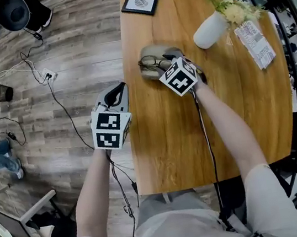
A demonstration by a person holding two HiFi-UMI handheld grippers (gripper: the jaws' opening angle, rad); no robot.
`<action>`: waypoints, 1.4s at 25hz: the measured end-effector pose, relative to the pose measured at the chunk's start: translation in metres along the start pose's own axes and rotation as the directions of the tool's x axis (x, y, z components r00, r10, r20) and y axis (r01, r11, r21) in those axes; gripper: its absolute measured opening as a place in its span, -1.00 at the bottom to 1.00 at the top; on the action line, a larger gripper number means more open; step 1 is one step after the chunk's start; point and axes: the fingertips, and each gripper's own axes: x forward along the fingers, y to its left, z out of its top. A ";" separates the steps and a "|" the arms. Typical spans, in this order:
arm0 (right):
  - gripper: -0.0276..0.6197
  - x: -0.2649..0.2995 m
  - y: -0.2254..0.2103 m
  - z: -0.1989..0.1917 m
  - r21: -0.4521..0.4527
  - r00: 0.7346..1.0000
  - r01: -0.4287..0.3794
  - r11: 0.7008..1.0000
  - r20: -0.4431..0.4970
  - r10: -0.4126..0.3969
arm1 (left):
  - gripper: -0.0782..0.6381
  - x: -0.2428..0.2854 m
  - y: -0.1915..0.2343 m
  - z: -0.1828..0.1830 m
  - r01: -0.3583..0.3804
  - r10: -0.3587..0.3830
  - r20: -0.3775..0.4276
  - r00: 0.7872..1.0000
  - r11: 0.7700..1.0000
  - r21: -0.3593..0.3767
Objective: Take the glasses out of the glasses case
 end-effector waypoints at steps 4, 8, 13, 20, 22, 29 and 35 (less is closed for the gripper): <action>-0.27 0.014 0.013 -0.011 -0.093 0.998 -0.033 0.995 -0.055 0.028 | -0.73 0.000 -0.002 -0.003 0.004 -0.004 -0.001 1.000 1.000 -0.028; -0.28 0.021 0.019 -0.012 -0.197 0.997 0.003 0.980 -0.072 -0.017 | -0.73 -0.002 0.002 -0.005 -0.011 0.011 0.001 1.000 0.998 -0.057; -0.70 0.022 0.013 -0.006 -0.330 0.993 0.086 0.940 -0.048 -0.107 | -0.73 -0.005 -0.003 -0.009 -0.016 0.016 -0.003 1.000 0.998 -0.068; -0.72 -0.008 -0.004 0.007 -0.236 0.990 0.141 0.961 0.019 -0.140 | -0.73 -0.015 -0.004 -0.002 -0.027 0.028 0.006 1.000 0.998 -0.051; -0.72 -0.032 -0.011 0.016 -0.172 0.987 0.156 0.973 0.058 -0.148 | -0.73 -0.022 -0.003 0.007 -0.028 0.029 0.016 0.999 0.998 -0.048; -0.72 -0.128 -0.045 0.068 0.045 0.950 0.172 0.984 0.258 -0.178 | -0.73 -0.054 0.004 0.061 -0.058 0.060 0.097 0.993 0.998 -0.023; -0.72 -0.245 -0.068 0.113 0.146 0.877 0.186 0.972 0.421 -0.231 | -0.73 -0.104 -0.012 0.135 -0.093 0.088 0.189 0.978 0.996 0.017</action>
